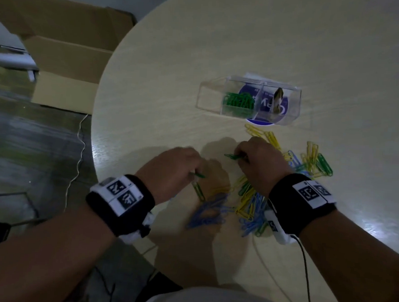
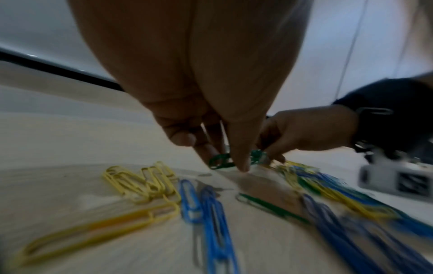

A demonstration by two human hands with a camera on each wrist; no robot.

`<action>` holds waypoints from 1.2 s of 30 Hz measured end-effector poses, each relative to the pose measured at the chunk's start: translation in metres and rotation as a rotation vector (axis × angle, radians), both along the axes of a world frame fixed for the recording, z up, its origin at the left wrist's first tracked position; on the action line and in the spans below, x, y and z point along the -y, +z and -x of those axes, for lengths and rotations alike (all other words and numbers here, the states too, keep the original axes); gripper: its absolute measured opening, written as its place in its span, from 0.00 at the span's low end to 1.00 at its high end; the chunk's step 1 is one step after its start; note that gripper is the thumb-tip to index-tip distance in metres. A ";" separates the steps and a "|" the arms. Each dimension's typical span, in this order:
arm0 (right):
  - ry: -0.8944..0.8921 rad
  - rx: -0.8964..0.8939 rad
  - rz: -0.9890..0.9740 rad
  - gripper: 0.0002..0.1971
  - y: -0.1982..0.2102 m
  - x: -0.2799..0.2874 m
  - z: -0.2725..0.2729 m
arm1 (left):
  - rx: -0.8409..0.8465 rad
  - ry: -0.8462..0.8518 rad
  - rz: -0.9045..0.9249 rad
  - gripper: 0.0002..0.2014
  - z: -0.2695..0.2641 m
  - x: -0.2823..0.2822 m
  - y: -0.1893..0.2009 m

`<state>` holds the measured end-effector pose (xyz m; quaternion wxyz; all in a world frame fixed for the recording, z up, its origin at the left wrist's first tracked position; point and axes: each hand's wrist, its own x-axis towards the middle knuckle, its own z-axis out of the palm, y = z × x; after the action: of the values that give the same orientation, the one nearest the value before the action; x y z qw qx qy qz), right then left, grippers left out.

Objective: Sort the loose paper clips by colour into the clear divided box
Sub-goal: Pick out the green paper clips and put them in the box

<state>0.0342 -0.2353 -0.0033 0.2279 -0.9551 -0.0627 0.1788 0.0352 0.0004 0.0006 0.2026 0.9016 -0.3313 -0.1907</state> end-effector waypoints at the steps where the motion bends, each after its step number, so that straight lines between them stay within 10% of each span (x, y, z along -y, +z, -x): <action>1: -0.032 0.020 -0.023 0.08 0.003 0.003 0.002 | 0.011 -0.072 0.004 0.05 0.008 -0.001 0.000; 6: -0.202 0.145 -0.130 0.06 0.027 0.024 0.000 | 0.147 -0.198 -0.089 0.13 0.031 -0.003 -0.007; 14: -0.453 0.237 -0.208 0.05 0.055 0.051 -0.035 | -0.101 -0.001 -0.147 0.11 0.027 0.012 -0.001; 25: -0.478 0.136 -0.173 0.08 0.046 0.031 -0.092 | 0.002 0.672 0.293 0.11 -0.100 0.094 0.033; 32: -0.494 0.233 -0.315 0.13 0.051 0.040 -0.062 | 0.022 0.675 0.368 0.17 -0.088 0.086 0.021; 36: -0.497 0.251 -0.291 0.08 0.049 0.054 -0.002 | 0.126 0.389 0.280 0.09 -0.030 0.063 0.021</action>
<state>0.0366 -0.2897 0.0456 0.3892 -0.9132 0.1202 -0.0126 0.0656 -0.0630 0.0211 0.3374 0.9216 -0.1866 -0.0437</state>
